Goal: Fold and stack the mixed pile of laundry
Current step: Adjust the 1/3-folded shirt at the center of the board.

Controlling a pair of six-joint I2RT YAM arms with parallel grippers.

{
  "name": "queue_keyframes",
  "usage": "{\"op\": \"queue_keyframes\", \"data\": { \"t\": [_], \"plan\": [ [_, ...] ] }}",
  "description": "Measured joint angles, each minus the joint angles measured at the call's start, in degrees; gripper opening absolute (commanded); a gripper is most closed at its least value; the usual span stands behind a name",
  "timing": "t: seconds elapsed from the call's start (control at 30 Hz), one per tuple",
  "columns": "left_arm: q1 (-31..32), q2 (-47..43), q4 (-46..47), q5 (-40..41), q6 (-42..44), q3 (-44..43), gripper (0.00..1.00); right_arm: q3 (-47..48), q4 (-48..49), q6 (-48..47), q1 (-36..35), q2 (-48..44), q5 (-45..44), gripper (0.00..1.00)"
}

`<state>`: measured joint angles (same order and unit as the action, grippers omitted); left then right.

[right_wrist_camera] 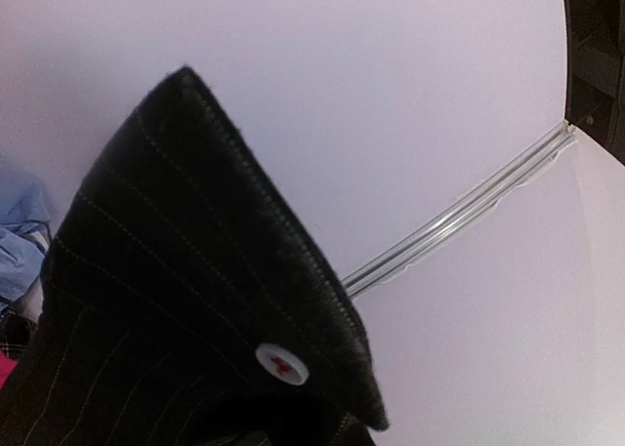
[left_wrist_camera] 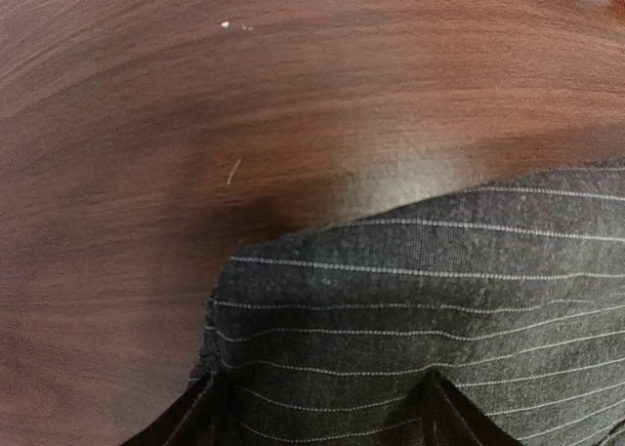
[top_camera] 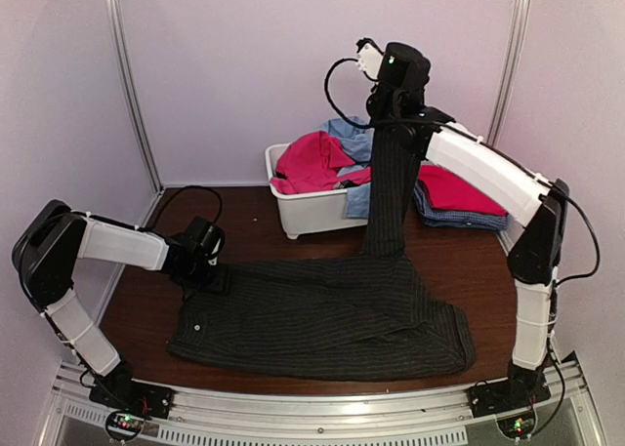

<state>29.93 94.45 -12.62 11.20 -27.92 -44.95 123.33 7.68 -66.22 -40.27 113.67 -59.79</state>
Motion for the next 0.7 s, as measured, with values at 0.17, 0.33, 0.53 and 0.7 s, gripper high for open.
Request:
{"op": "queue_keyframes", "data": {
  "t": [0.17,0.33,0.53,0.7],
  "plan": [
    [-0.02,-0.26,0.61,-0.04,-0.37,0.42,0.72,9.75,4.0,-2.47,-0.74,15.98,4.57,0.51],
    [-0.42,-0.5,0.57,-0.22,-0.5,0.44,0.82,15.13,-5.38,6.99,-1.25,24.04,13.53,1.0],
    [-1.33,-6.73,0.31,-0.79,0.22,1.38,0.91,11.85,-28.15,29.03,0.46,16.98,26.43,1.0],
    [-1.46,-12.39,2.49,-6.93,5.7,0.48,0.88,-14.29,-34.64,47.6,9.73,-6.78,44.98,0.99]
  ]
}}
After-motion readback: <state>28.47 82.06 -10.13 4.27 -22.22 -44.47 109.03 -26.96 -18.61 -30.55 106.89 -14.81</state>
